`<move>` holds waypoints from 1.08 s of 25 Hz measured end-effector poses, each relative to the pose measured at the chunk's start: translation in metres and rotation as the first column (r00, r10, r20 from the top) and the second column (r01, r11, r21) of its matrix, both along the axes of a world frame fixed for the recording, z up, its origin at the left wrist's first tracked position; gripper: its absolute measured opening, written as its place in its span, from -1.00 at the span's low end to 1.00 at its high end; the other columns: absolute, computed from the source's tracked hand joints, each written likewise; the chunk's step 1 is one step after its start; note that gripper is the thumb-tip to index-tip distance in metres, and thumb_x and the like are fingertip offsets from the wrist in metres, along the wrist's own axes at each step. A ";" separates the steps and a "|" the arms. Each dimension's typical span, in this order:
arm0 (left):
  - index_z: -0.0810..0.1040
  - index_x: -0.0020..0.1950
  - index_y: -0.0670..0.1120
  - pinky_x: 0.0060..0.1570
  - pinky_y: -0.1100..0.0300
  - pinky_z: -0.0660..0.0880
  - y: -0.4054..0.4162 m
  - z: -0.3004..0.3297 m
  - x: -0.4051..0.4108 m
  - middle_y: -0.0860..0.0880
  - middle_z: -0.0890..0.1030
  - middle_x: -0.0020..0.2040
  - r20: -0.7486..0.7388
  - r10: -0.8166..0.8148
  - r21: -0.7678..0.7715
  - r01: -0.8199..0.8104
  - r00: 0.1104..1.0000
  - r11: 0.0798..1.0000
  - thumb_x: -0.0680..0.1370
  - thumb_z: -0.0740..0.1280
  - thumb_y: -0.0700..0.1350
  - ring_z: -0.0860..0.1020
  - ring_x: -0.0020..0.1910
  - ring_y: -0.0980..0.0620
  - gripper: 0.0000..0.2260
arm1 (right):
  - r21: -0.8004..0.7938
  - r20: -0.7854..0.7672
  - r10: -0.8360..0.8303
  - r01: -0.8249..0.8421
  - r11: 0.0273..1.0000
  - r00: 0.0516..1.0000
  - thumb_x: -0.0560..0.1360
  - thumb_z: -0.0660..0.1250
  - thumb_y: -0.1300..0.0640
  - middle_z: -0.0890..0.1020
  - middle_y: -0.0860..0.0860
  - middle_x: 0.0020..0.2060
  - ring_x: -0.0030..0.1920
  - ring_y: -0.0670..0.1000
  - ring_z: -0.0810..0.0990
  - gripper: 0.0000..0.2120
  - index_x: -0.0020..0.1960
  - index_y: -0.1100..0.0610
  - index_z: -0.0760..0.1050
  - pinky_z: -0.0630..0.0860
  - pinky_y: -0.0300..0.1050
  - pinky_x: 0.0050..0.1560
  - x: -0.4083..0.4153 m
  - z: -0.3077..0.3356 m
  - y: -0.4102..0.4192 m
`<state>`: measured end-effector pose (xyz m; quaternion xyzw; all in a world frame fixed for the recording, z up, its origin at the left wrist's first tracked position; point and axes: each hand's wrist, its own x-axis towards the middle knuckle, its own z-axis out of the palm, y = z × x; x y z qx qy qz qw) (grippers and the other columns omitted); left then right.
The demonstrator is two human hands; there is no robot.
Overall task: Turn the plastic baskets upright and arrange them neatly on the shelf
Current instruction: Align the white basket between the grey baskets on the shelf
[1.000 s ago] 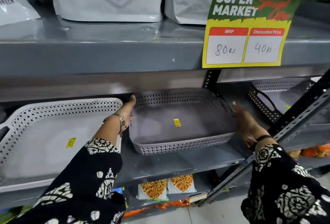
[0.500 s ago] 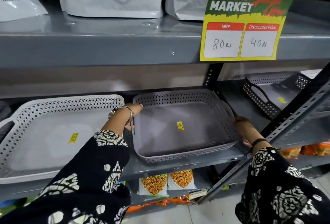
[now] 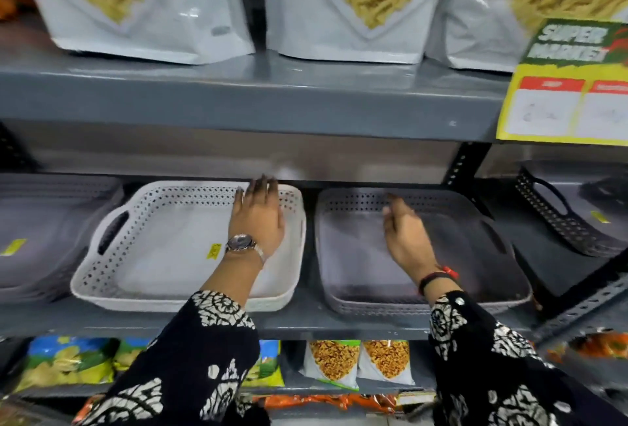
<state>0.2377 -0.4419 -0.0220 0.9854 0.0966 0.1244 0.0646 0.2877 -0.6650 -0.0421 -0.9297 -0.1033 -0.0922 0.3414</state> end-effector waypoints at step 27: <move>0.46 0.07 -0.42 -0.19 -0.13 0.49 0.260 -0.051 -0.069 -0.46 0.59 -0.06 -0.036 0.340 -0.440 -0.321 0.940 0.839 0.58 0.15 -0.25 0.58 -0.09 -0.38 -0.76 | -0.193 -0.154 -0.069 0.039 0.980 0.986 0.45 0.03 0.44 0.46 0.33 0.26 0.12 0.33 0.52 -0.44 0.44 0.24 0.15 0.51 0.20 0.10 -0.022 -0.043 0.156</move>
